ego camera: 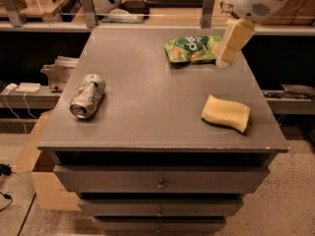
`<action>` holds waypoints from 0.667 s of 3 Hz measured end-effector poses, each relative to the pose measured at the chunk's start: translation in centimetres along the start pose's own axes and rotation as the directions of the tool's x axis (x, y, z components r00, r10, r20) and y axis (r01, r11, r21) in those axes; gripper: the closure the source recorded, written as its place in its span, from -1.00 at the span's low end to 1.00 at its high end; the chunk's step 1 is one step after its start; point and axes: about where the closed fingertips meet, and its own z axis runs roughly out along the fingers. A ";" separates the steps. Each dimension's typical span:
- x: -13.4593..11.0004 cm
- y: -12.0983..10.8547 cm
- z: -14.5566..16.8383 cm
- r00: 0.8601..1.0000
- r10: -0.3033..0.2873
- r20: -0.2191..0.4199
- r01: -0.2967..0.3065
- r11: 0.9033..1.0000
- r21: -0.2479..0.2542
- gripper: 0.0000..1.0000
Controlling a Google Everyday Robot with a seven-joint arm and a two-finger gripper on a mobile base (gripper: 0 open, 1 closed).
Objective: Move green rice chip bag near sponge
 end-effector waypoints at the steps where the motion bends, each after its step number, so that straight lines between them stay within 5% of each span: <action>1: 0.5 -1.2 2.0 1.000 -0.006 -0.022 0.006 1.000 0.000 -1.00; 2: 1.8 -4.0 5.5 0.999 -0.018 -0.051 0.018 1.000 0.012 -1.00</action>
Offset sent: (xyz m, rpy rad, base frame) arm 0.1217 -0.0263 -0.0537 -0.0857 -0.0258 -0.0288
